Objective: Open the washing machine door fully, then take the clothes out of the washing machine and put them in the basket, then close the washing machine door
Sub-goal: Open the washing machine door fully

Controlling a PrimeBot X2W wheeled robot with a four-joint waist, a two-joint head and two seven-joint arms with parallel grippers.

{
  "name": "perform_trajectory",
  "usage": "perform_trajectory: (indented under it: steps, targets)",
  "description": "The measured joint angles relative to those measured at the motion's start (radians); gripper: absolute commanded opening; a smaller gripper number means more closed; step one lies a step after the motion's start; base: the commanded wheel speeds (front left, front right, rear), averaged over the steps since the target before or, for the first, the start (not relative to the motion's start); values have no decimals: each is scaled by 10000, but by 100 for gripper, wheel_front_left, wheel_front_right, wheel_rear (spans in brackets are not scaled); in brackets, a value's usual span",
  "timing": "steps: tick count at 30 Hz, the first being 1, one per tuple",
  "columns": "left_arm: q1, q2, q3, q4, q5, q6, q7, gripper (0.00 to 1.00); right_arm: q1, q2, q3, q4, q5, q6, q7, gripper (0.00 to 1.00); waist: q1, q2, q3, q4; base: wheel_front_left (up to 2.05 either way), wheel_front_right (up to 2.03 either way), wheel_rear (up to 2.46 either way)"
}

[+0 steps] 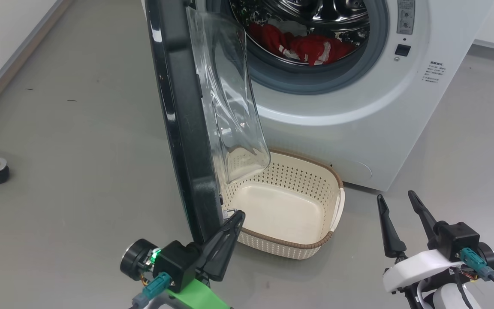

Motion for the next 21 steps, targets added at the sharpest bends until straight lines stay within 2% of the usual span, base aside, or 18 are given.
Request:
perform_trajectory:
  steps: [21]
  targets:
    - [-8,-31,573,614,-102,535,75,0,-11,33,-209,-58,-100,109,0,100,0,0,103,-69,0,0,0]
